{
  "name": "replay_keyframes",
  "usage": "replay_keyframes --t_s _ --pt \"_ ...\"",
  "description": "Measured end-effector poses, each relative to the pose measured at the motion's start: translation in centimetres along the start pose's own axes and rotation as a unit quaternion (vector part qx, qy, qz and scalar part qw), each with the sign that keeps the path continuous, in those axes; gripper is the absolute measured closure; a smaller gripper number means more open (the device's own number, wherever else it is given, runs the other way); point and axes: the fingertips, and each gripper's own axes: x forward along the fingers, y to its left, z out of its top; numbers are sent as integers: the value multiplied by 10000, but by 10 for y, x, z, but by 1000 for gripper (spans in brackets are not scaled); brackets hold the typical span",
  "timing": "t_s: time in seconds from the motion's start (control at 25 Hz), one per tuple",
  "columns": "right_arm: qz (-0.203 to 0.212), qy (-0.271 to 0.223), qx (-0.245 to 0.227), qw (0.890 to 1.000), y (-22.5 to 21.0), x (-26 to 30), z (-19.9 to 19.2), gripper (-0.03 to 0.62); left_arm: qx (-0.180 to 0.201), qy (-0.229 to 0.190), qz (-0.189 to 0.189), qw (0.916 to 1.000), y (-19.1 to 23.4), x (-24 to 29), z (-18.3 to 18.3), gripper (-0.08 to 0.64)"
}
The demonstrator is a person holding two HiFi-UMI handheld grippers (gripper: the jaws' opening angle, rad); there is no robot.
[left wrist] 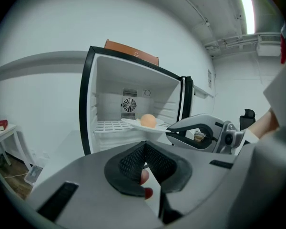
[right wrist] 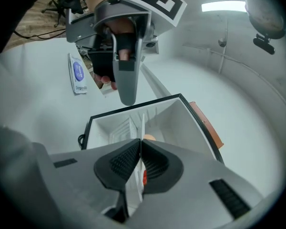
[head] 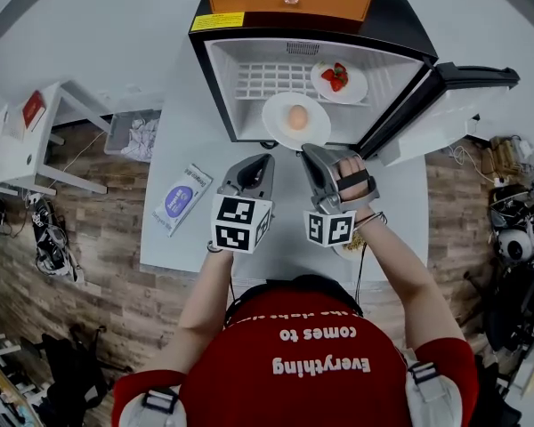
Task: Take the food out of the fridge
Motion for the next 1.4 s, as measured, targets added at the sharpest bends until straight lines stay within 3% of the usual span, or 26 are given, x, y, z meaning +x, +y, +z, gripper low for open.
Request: replay_keyframes --t_s 0.32,0.68,1.12,1.4 --pt "547 121 16 9984 54 -62 0 569 32 399 65 9992 -15 -26 -45 554" --pt "1228 230 86 9921 116 -121 1 569 103 1014 -134 9947 -54 -36 -109 554" --pt "2152 433 216 9754 197 -168 -9 569 11 1525 -335 9877 -83 -45 -164 554" --pt "2417 725 277 9672 236 -187 -17 571 -37 1784 -433 9830 -98 -48 -191 554"
